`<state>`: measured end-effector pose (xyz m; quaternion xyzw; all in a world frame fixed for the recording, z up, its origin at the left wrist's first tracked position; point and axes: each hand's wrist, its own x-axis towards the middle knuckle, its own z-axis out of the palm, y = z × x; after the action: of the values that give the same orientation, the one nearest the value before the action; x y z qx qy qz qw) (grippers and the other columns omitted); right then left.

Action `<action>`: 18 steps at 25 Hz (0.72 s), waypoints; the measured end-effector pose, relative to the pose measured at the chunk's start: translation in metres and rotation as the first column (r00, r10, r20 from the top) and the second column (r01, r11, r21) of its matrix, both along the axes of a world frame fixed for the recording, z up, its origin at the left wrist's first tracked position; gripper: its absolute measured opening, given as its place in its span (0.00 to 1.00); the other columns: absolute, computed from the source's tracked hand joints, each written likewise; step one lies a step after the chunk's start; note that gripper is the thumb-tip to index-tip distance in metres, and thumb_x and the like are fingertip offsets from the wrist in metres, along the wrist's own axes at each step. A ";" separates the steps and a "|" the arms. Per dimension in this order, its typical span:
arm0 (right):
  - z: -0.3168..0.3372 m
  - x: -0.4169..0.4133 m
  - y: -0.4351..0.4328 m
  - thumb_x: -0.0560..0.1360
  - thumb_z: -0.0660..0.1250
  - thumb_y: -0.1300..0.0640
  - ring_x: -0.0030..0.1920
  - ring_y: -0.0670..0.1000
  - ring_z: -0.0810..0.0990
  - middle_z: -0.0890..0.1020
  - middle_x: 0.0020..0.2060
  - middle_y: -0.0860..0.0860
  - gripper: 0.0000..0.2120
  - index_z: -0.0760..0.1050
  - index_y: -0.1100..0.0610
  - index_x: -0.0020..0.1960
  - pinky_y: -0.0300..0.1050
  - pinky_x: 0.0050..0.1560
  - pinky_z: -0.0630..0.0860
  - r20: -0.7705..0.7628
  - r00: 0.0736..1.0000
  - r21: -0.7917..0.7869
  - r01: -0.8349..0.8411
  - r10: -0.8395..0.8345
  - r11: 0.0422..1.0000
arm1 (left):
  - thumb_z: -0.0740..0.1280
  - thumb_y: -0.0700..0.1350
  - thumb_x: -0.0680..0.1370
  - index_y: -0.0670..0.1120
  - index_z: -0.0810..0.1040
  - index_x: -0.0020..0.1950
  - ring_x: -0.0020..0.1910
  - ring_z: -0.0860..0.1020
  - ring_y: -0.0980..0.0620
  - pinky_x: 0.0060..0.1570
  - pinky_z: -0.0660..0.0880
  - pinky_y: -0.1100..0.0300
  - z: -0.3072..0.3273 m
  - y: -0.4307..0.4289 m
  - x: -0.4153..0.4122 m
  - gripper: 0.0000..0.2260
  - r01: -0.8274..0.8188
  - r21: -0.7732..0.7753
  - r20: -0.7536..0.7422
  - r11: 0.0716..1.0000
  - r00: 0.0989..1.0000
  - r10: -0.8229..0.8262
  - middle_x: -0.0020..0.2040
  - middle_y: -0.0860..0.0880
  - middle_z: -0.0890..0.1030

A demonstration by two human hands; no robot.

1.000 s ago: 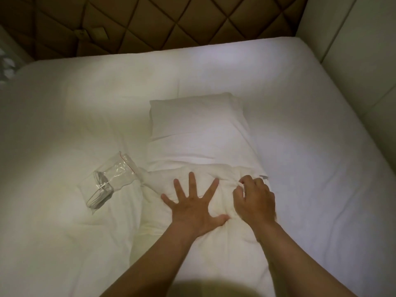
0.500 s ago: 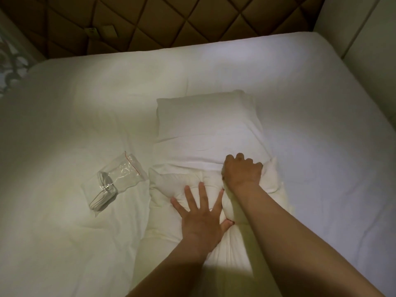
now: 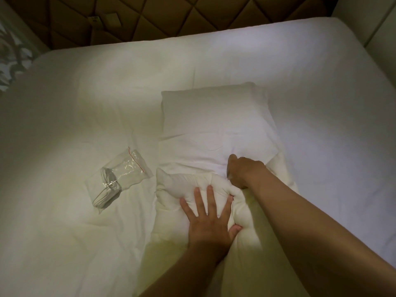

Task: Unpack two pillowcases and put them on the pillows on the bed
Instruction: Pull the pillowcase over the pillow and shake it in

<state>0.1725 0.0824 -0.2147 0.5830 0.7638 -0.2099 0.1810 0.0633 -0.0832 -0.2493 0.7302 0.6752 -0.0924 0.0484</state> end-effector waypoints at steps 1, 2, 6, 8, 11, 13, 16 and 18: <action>0.000 -0.003 0.001 0.74 0.65 0.56 0.43 0.54 0.73 0.72 0.41 0.51 0.17 0.63 0.57 0.59 0.48 0.43 0.68 0.025 1.000 0.015 -0.007 0.006 1.000 | 0.42 0.72 0.76 0.57 0.46 0.78 0.75 0.44 0.27 0.62 0.44 0.20 -0.001 0.003 -0.002 0.34 0.012 0.001 -0.021 1.000 1.000 -0.012 0.79 0.36 0.45; -0.002 -0.007 0.000 0.74 0.65 0.57 0.42 0.53 0.73 0.70 0.39 0.50 0.16 0.64 0.57 0.59 0.47 0.42 0.68 0.037 0.999 0.054 -0.014 0.012 0.998 | 0.39 0.72 0.76 0.58 0.41 0.78 0.75 0.40 0.28 0.62 0.42 0.21 -0.001 0.004 -0.004 0.34 0.026 0.001 -0.042 1.000 0.999 -0.026 0.78 0.37 0.41; -0.008 -0.010 -0.004 0.76 0.61 0.60 0.44 0.55 0.78 0.76 0.43 0.51 0.12 0.70 0.58 0.59 0.46 0.39 0.66 0.050 0.993 0.232 -0.117 0.109 0.966 | 0.36 0.73 0.75 0.57 0.40 0.78 0.76 0.41 0.29 0.63 0.41 0.22 0.001 0.009 -0.008 0.35 0.034 -0.003 -0.059 0.999 0.998 -0.034 0.79 0.38 0.41; -0.009 -0.004 -0.009 0.77 0.61 0.59 0.46 0.55 0.80 0.78 0.48 0.53 0.11 0.71 0.58 0.59 0.45 0.37 0.66 0.046 0.993 0.284 -0.121 0.112 0.951 | 0.35 0.72 0.76 0.57 0.41 0.78 0.76 0.43 0.29 0.63 0.42 0.22 -0.001 0.009 -0.006 0.35 0.040 -0.016 -0.063 0.999 0.997 -0.041 0.79 0.38 0.42; -0.007 -0.004 -0.020 0.73 0.69 0.60 0.32 0.54 0.77 0.77 0.41 0.53 0.09 0.73 0.59 0.51 0.43 0.29 0.61 0.015 1.000 0.495 -0.027 0.022 0.869 | 0.36 0.72 0.76 0.57 0.39 0.78 0.76 0.43 0.29 0.63 0.41 0.22 0.001 0.009 -0.007 0.34 0.038 -0.008 -0.060 0.999 0.997 -0.038 0.79 0.38 0.43; 0.000 -0.005 -0.018 0.65 0.74 0.64 0.23 0.53 0.73 0.74 0.32 0.54 0.12 0.73 0.60 0.44 0.41 0.27 0.58 -0.074 0.996 0.681 0.089 -0.053 0.727 | 0.34 0.72 0.75 0.57 0.34 0.77 0.76 0.40 0.29 0.62 0.38 0.22 0.001 0.009 -0.007 0.34 0.028 -0.027 -0.062 0.999 0.998 -0.029 0.79 0.38 0.39; 0.027 0.015 -0.005 0.72 0.65 0.67 0.32 0.59 0.79 0.75 0.40 0.59 0.10 0.72 0.62 0.53 0.46 0.31 0.62 -0.125 0.990 0.733 0.136 -0.065 0.666 | 0.30 0.71 0.72 0.59 0.29 0.75 0.75 0.37 0.30 0.61 0.35 0.22 0.010 0.011 -0.006 0.35 0.007 -0.080 -0.061 0.997 0.998 -0.012 0.78 0.39 0.34; 0.039 0.044 -0.008 0.76 0.61 0.65 0.40 0.62 0.80 0.75 0.49 0.60 0.13 0.68 0.61 0.61 0.50 0.36 0.65 -0.072 0.985 0.680 0.164 -0.158 0.714 | 0.31 0.71 0.72 0.59 0.26 0.74 0.75 0.34 0.31 0.61 0.33 0.23 0.013 0.012 -0.005 0.34 -0.010 -0.127 -0.046 0.992 0.999 0.005 0.77 0.40 0.31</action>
<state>0.2162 0.0745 -0.1754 0.6720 0.7342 0.0684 -0.0682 0.0586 -0.0708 -0.2363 0.7208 0.6716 -0.1516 0.0798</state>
